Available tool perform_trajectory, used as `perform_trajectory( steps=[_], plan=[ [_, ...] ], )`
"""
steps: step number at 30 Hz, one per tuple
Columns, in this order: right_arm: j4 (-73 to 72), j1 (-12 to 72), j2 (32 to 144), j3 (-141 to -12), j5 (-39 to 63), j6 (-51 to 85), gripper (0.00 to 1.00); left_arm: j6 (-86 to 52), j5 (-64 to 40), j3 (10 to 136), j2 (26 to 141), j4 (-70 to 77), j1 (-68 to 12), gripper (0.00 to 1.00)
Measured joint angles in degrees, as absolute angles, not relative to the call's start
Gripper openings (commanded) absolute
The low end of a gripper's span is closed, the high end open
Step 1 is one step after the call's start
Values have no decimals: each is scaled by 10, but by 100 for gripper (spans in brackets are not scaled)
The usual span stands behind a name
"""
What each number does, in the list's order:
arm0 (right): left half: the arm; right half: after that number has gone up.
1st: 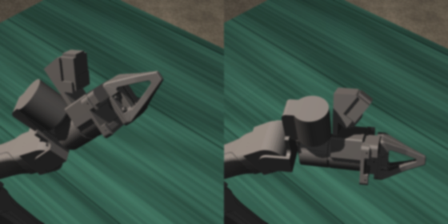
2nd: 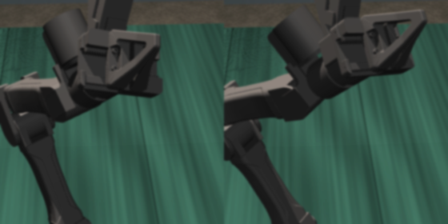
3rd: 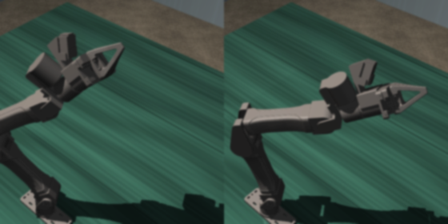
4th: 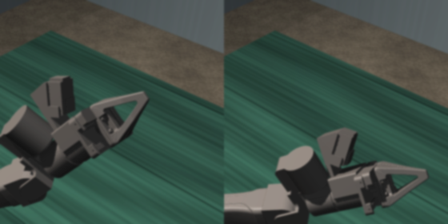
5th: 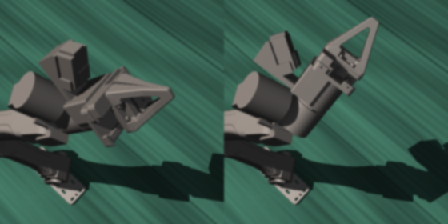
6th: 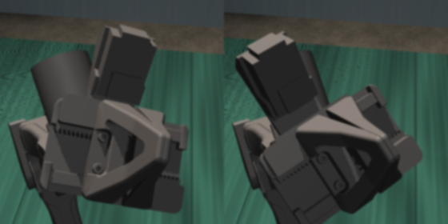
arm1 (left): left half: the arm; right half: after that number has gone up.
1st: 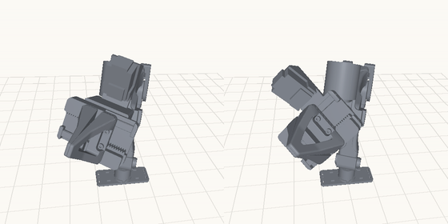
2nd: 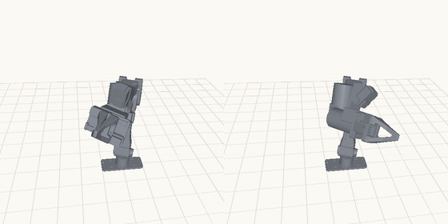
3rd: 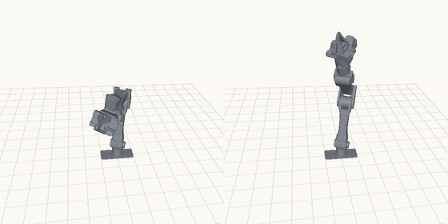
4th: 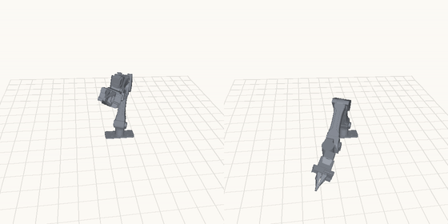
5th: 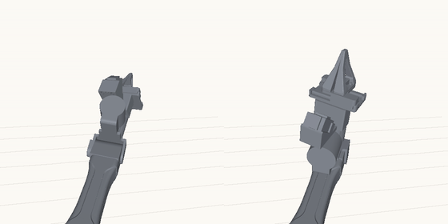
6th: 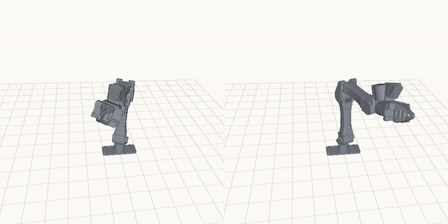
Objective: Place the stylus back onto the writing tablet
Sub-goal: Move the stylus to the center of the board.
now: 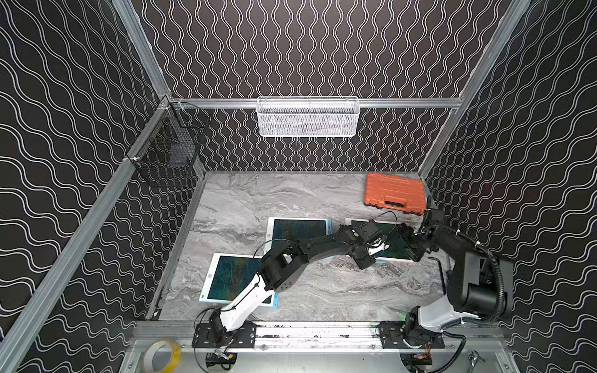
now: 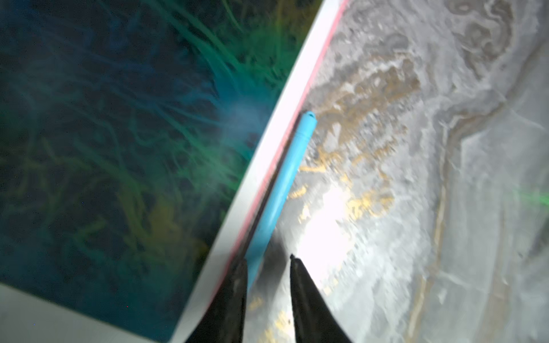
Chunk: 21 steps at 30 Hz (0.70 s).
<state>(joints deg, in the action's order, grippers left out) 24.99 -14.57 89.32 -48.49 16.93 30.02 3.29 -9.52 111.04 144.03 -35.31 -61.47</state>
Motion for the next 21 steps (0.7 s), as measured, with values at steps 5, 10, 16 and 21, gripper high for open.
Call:
perform_trajectory(
  steps=[5, 10, 16, 21],
  plan=[
    [256, -130, 871, -467, 175, 308, 98, 29, -114, 1042, 1376, -341, -614, 30],
    [265, -123, 852, -449, 183, 310, 98, 25, -116, 994, 1365, -345, -607, 31],
    [273, -121, 846, -447, 182, 310, 98, 25, -112, 1036, 1389, -346, -603, 41],
    [267, -121, 842, -438, 183, 310, 98, 30, -115, 1087, 1420, -345, -603, 41]
  ],
)
